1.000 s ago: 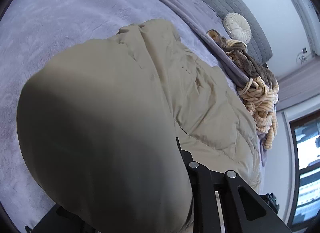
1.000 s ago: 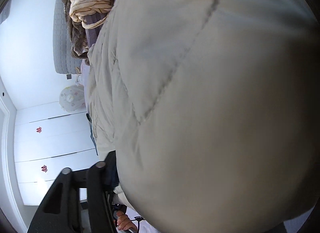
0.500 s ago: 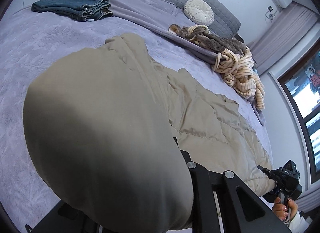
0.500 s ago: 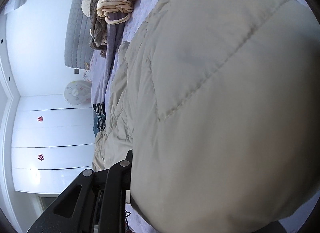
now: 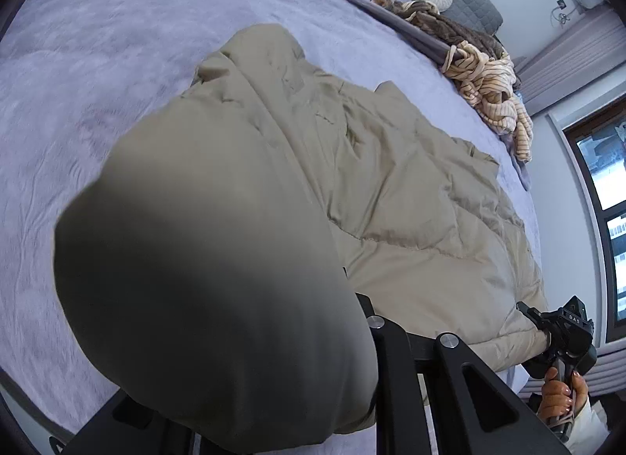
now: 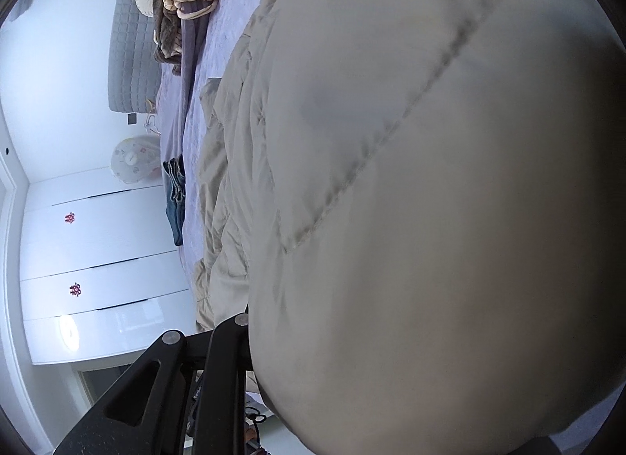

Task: Fold large clothes

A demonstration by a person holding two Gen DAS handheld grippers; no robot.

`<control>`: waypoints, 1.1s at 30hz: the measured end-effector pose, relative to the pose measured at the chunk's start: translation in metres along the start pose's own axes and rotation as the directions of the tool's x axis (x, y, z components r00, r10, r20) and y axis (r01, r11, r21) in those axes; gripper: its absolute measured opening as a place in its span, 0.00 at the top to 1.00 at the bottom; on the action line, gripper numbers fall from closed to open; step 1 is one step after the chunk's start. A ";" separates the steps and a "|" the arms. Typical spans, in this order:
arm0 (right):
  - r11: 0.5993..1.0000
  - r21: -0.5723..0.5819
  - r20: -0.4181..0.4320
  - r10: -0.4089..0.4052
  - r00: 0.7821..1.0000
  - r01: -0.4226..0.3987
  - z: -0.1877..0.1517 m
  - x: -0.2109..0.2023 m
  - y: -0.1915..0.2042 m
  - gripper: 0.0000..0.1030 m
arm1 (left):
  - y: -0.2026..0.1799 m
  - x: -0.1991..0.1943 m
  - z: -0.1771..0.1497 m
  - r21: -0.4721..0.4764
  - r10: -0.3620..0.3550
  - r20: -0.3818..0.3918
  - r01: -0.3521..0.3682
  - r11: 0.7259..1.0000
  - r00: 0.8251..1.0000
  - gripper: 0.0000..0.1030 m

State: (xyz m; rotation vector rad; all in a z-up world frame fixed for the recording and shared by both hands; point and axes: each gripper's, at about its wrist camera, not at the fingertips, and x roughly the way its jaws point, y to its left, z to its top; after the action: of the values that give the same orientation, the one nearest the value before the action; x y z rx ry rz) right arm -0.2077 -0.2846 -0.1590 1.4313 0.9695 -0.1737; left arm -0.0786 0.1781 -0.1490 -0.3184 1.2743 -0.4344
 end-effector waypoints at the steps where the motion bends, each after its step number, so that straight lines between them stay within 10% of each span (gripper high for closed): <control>1: 1.000 0.006 -0.008 -0.008 1.000 0.008 -0.002 -0.001 -0.003 0.73 | 0.003 -0.002 -0.007 -0.008 0.021 -0.004 -0.021 1.000 1.000 0.76; 5: 0.997 -0.013 0.000 -0.071 0.997 0.071 -0.001 -0.019 -0.007 0.54 | 0.019 -0.027 -0.022 -0.048 0.082 0.016 -0.081 0.996 0.997 0.57; 12: 0.985 0.081 0.083 -0.156 0.984 0.149 0.007 -0.062 -0.033 0.53 | 0.064 -0.051 -0.041 -0.169 0.215 0.047 -0.204 0.964 0.976 0.43; 22: 0.961 0.113 0.092 -0.265 0.960 0.254 -0.028 -0.108 -0.051 0.53 | 0.053 -0.057 -0.043 -0.126 0.338 -0.017 -0.337 0.933 0.941 0.42; 33: 0.964 -0.099 0.069 -0.241 0.968 0.247 -0.059 -0.117 -0.008 0.41 | -0.005 -0.088 -0.045 -0.016 0.318 -0.006 -0.318 0.948 0.948 0.42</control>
State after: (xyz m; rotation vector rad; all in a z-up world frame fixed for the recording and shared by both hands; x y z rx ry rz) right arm -0.3130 -0.2856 -0.0801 1.2007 1.0908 -0.3377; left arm -0.1426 0.2164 -0.0843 -0.1213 1.3060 -0.1486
